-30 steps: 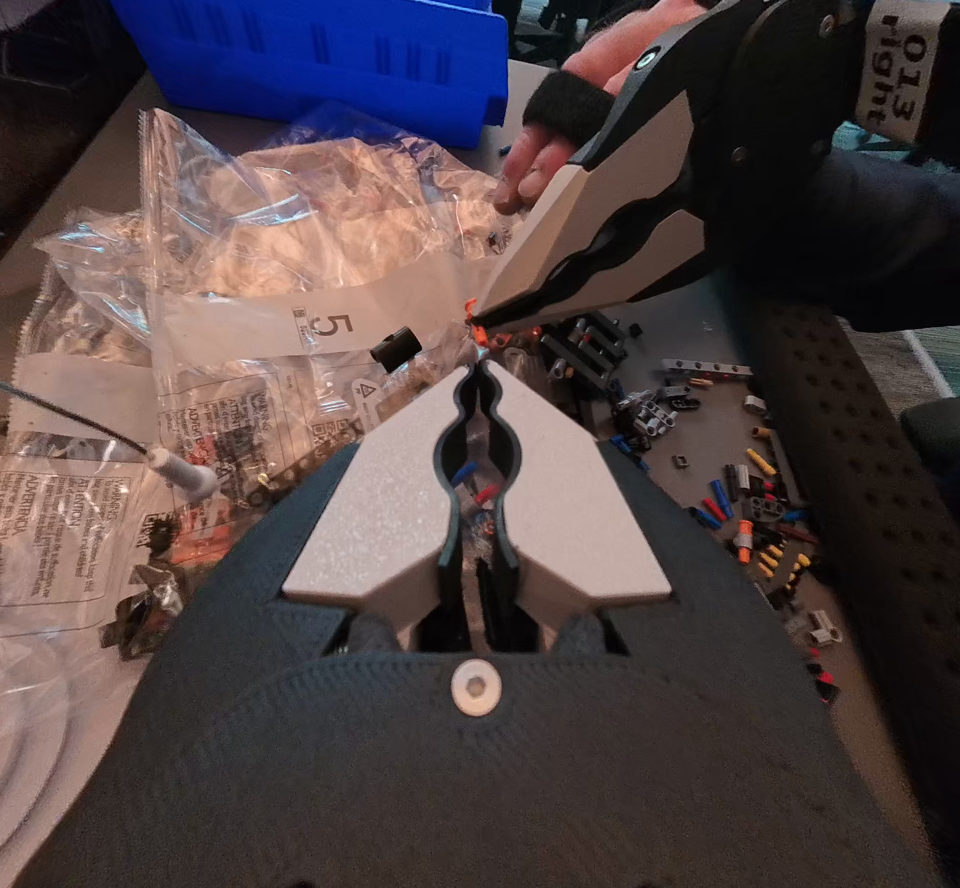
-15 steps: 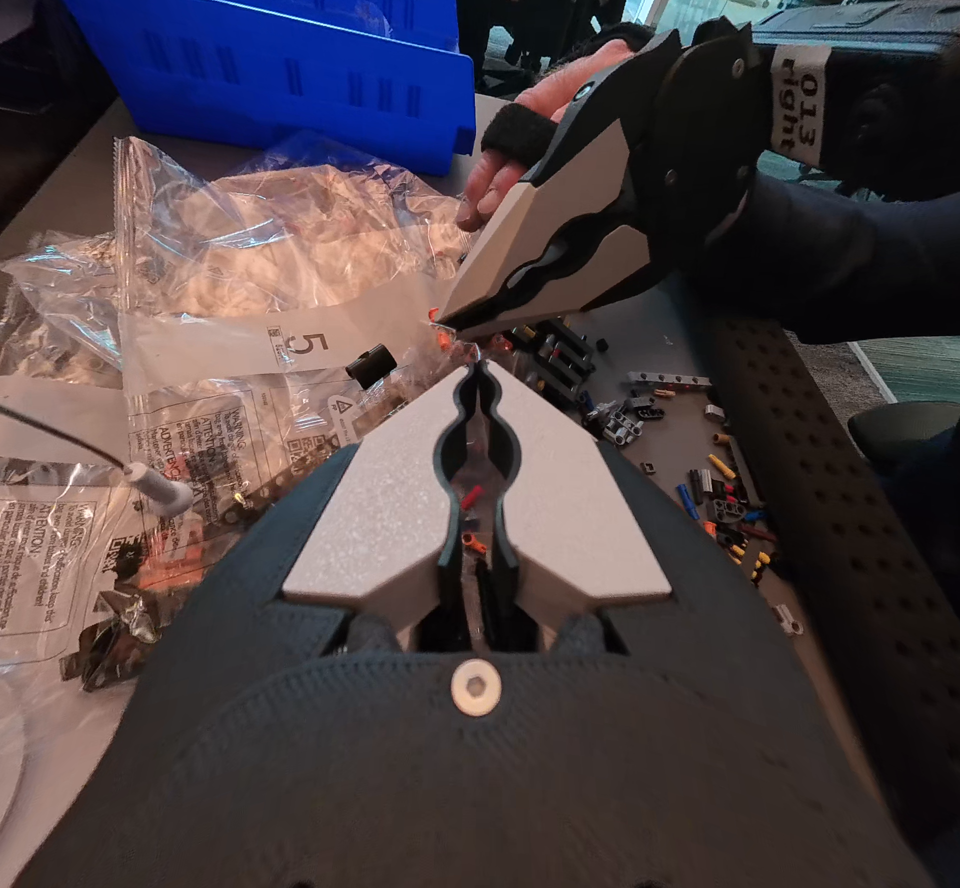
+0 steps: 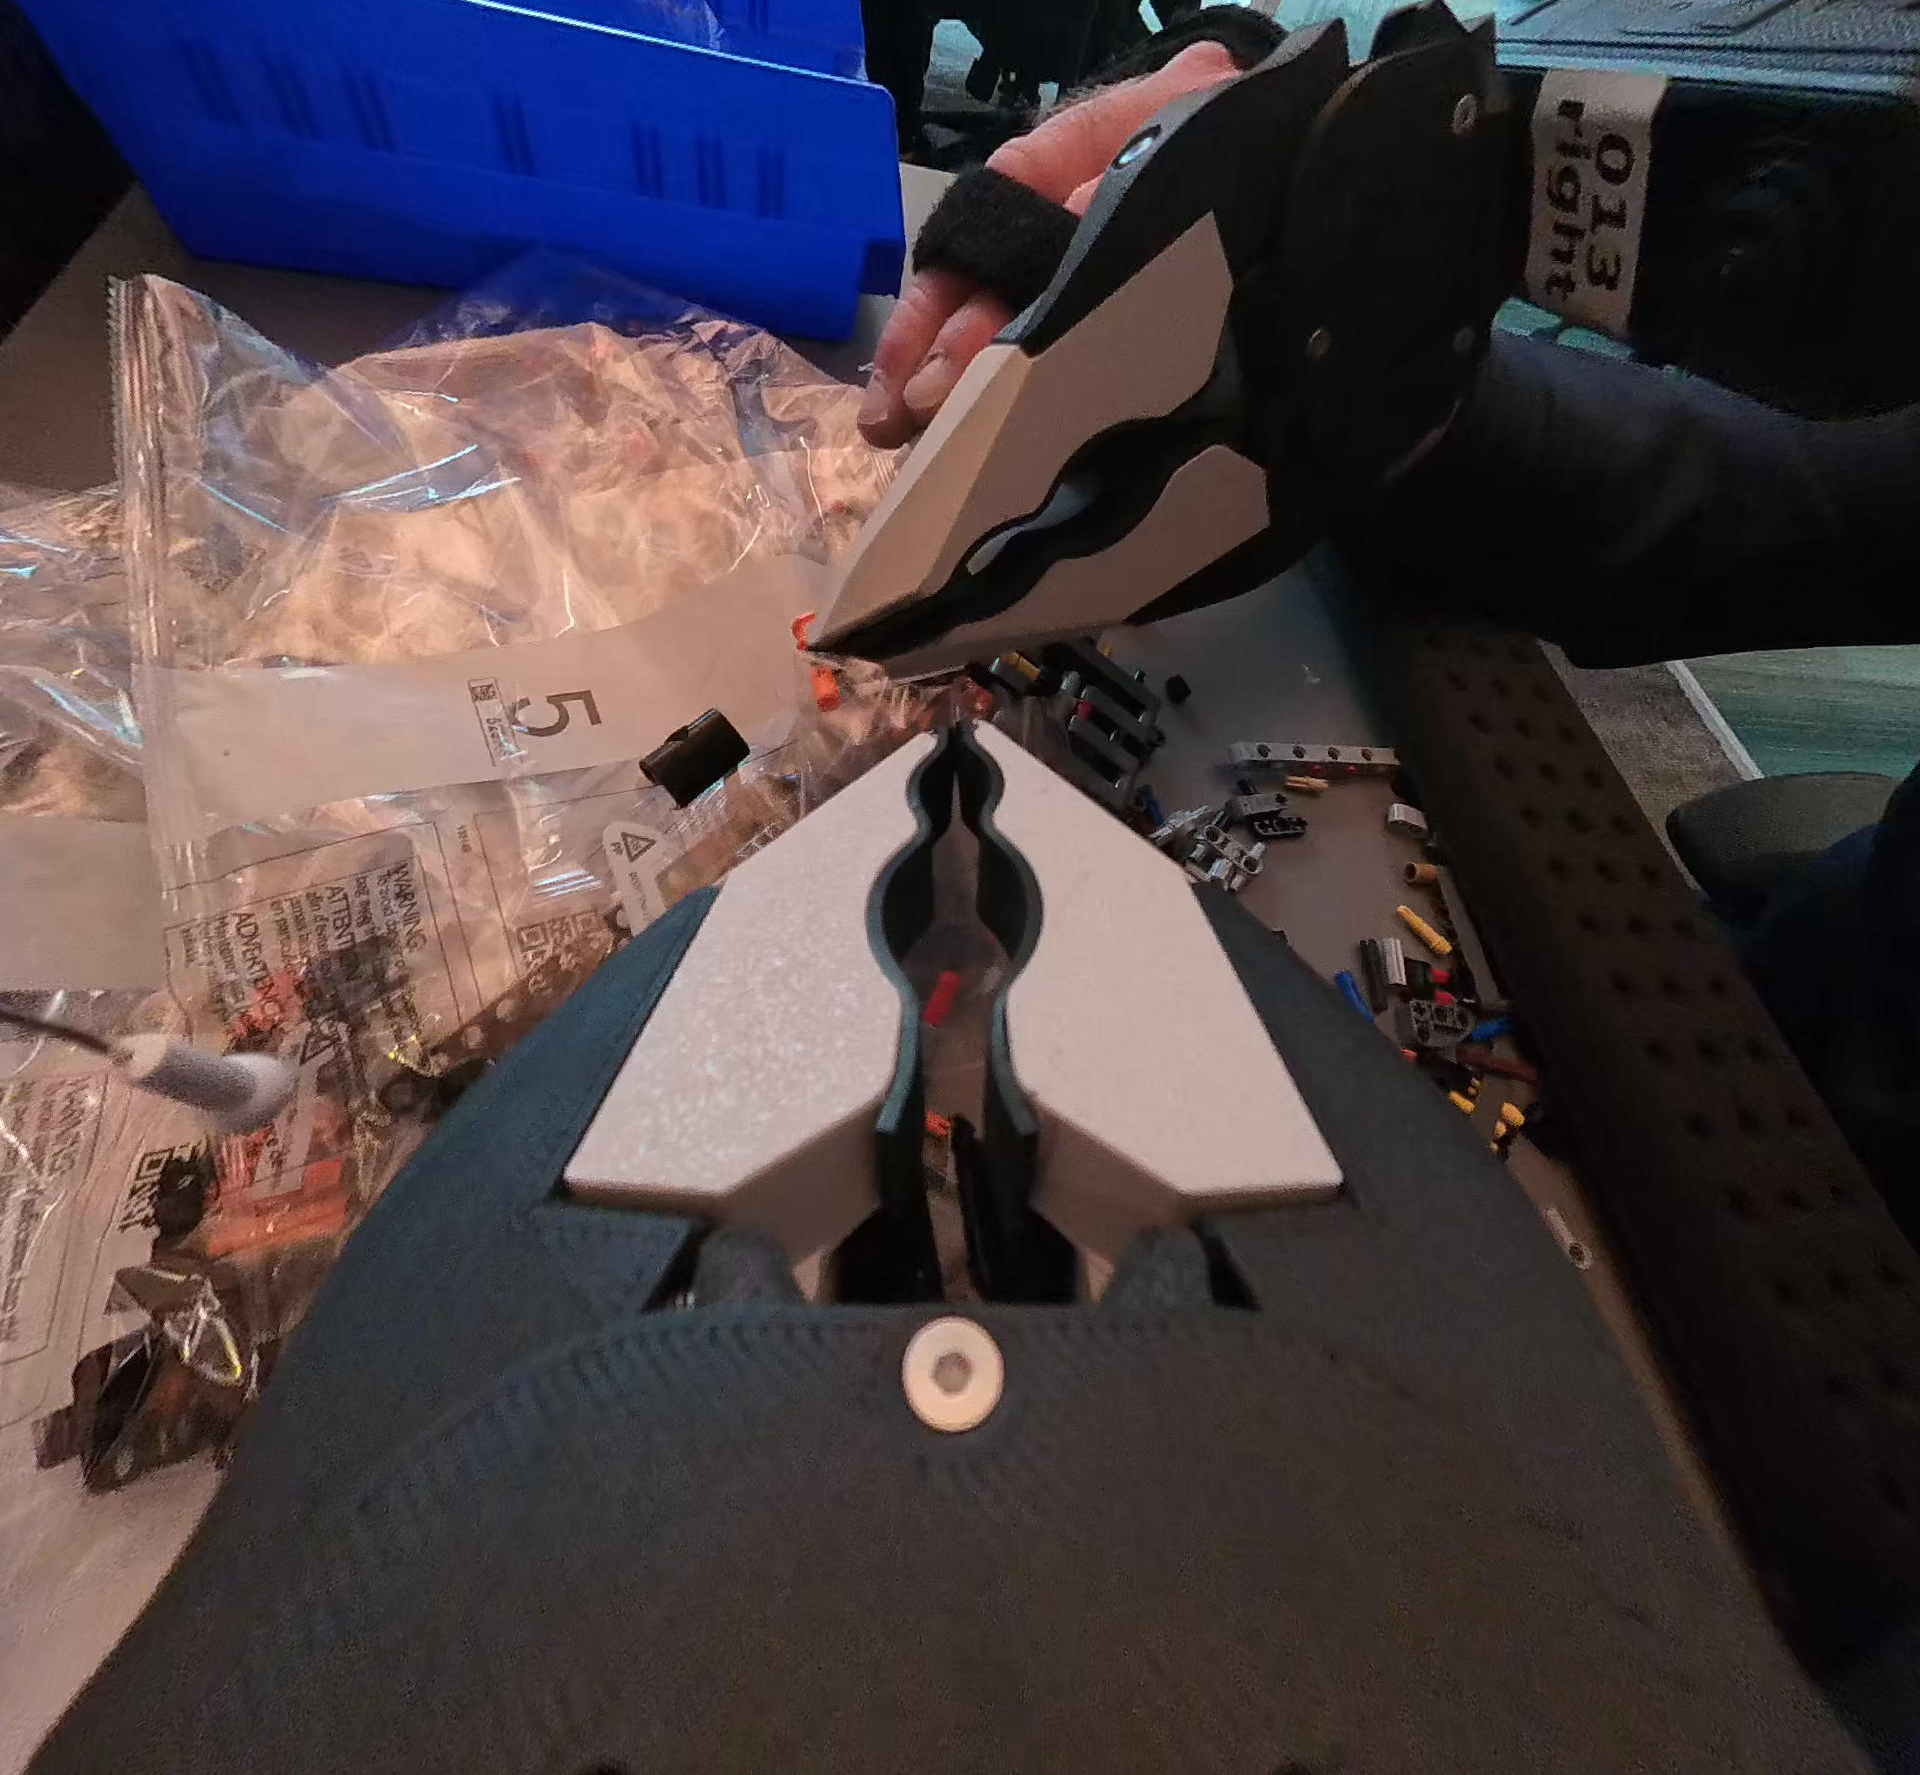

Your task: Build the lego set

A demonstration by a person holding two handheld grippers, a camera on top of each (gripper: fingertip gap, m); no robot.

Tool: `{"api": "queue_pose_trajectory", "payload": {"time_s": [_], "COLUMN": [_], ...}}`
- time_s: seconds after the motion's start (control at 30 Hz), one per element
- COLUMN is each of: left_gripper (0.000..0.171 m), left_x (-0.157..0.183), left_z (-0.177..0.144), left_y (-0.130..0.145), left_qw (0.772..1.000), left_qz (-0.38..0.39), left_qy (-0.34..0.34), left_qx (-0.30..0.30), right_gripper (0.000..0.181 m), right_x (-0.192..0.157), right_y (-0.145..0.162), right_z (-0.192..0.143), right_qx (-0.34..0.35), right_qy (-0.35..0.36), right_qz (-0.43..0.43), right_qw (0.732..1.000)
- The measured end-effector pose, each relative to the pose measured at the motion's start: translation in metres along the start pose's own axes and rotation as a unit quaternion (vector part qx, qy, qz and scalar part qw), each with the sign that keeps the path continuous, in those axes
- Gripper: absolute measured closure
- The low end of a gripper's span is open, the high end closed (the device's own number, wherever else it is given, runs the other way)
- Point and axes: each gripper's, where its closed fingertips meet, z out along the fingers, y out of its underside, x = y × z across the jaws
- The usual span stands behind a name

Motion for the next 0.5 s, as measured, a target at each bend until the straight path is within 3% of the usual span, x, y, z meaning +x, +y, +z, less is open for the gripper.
{"api": "queue_pose_trajectory", "payload": {"time_s": [0.5], "left_gripper": [0.171], "left_x": [0.009], "left_z": [0.005], "left_y": [-0.005], "left_qw": [1.0], "left_qz": [0.009], "left_qy": [0.025], "left_qx": [0.011], "right_gripper": [0.181], "right_x": [-0.005], "right_y": [-0.015], "right_z": [-0.007], "right_qx": [0.044], "right_qy": [-0.019], "right_qz": [-0.003], "right_qw": [0.999]}}
